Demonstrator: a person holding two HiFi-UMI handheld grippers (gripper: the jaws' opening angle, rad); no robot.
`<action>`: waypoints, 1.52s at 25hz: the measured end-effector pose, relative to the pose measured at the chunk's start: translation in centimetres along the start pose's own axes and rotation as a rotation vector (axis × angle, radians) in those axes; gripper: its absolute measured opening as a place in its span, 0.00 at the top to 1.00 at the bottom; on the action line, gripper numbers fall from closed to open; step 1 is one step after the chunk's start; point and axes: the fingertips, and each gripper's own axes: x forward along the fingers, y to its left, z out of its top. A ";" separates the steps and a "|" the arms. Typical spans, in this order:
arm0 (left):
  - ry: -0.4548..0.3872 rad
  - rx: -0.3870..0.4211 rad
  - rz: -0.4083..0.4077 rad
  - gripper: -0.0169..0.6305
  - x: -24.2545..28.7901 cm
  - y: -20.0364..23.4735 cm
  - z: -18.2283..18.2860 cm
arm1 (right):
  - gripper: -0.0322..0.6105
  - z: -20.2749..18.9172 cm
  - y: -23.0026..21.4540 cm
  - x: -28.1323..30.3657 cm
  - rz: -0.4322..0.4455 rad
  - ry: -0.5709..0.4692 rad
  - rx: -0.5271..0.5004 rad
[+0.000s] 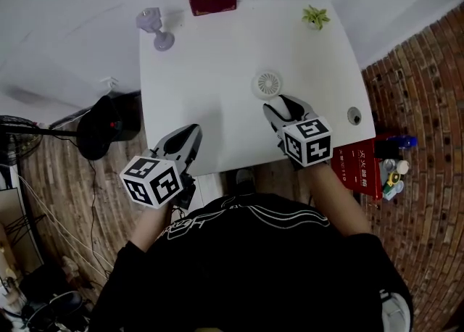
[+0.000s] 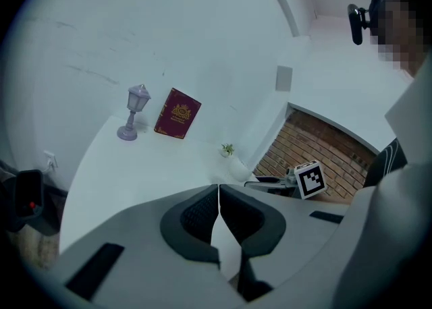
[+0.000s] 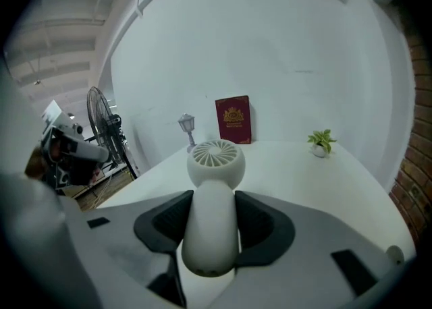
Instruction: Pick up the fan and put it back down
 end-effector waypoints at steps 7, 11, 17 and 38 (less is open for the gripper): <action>-0.036 0.025 -0.052 0.92 -2.4 -2.1 0.1 | 0.65 2.9 4.3 -4.8 0.048 -0.110 -0.009; -0.055 0.049 -0.087 0.92 -3.8 -3.7 -0.1 | 0.65 3.6 6.5 -7.2 0.089 -0.159 0.039; -0.065 0.082 -0.117 0.92 -5.8 -5.6 -0.8 | 0.65 4.1 9.6 -10.8 0.118 -0.229 0.039; -0.055 0.124 -0.138 0.92 -10.0 -8.2 -3.6 | 0.65 1.5 14.6 -15.3 0.150 -0.282 0.043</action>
